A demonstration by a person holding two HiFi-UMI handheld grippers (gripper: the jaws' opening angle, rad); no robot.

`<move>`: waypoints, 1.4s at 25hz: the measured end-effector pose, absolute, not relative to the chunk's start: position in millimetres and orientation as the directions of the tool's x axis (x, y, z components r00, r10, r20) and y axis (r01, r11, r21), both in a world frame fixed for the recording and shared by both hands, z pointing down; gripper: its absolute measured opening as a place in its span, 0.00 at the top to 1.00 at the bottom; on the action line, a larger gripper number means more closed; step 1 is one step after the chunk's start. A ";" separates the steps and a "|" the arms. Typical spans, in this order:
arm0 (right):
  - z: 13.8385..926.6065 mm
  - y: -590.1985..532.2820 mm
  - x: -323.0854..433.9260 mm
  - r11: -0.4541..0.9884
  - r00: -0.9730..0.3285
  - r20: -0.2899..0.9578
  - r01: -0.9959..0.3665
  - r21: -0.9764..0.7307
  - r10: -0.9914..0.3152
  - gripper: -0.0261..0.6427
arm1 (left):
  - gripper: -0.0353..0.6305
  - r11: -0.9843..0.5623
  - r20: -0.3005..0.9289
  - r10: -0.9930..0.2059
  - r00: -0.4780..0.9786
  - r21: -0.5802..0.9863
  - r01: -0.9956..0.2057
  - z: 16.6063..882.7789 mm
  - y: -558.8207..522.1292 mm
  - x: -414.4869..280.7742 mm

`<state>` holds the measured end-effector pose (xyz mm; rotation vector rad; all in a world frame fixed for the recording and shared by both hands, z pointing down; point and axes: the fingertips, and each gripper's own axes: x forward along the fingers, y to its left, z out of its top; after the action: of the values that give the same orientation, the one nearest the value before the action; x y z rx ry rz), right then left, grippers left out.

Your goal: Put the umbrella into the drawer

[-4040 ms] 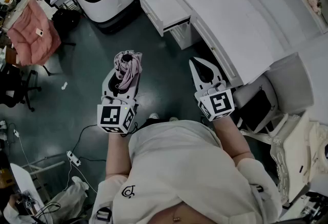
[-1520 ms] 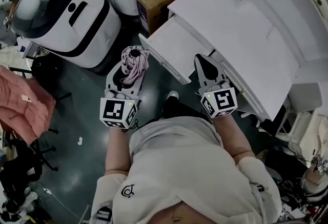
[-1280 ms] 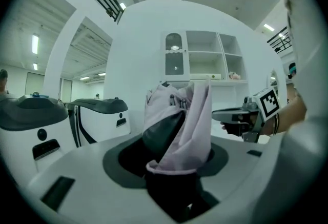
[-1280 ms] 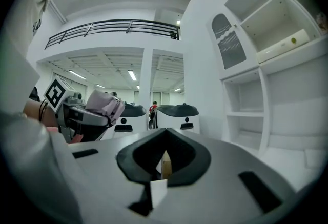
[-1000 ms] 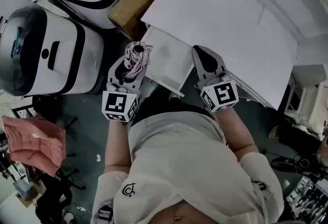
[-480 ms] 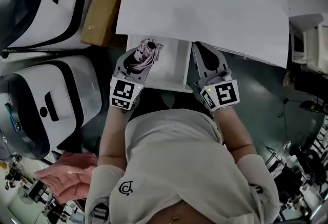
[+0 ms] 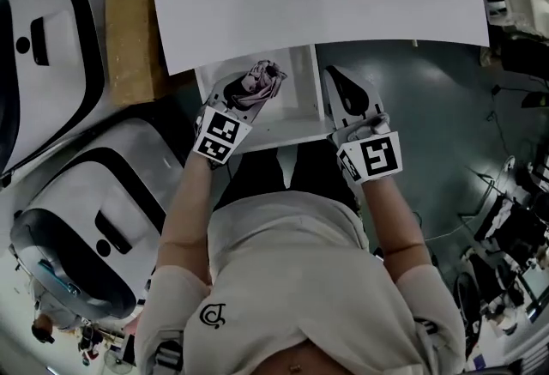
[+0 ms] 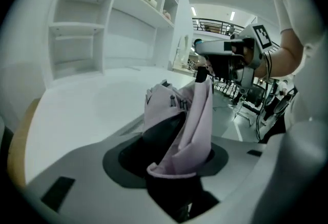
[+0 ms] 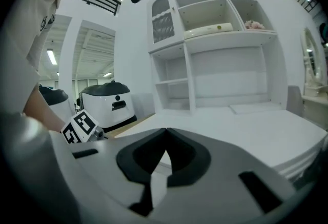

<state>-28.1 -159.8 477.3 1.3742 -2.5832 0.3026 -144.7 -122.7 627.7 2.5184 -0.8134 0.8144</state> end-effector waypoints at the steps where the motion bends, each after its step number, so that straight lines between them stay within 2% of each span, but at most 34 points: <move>1: 483.3 -155.8 -24.9 0.529 -0.530 0.282 -0.844 -0.083 -0.800 0.95 | 0.60 -0.774 0.636 -0.378 0.672 0.182 -0.607 640.7 -120.6 -141.0; 12: 531.0 -135.8 -2.6 0.423 -0.423 0.368 -0.902 -0.086 -0.828 0.95 | 0.60 -0.798 0.757 -0.155 0.635 0.283 -0.532 760.7 -105.1 -119.7; 19: 545.7 -133.2 -0.8 0.412 -0.414 0.395 -0.906 -0.094 -0.821 0.95 | 0.59 -0.794 0.800 -0.079 0.595 0.311 -0.523 798.2 -106.6 -108.2; 26: 554.2 -130.6 -0.8 0.417 -0.424 0.414 -0.902 -0.111 -0.805 0.95 | 0.58 -0.782 0.832 -0.065 0.551 0.301 -0.546 818.3 -104.4 -110.0; 32: 555.2 -133.7 5.0 0.422 -0.425 0.427 -0.900 -0.107 -0.798 0.95 | 0.52 -0.767 0.843 -0.072 0.533 0.296 -0.570 828.1 -104.2 -111.8; 35: 548.0 -137.2 5.0 0.429 -0.433 0.416 -0.897 -0.109 -0.800 0.95 | 0.38 -0.775 0.839 -0.101 0.535 0.270 -0.571 817.6 -107.7 -108.5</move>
<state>5.0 -137.2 548.0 1.4640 -2.3848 0.4566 -108.5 -107.7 817.6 2.2497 -0.5440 1.1819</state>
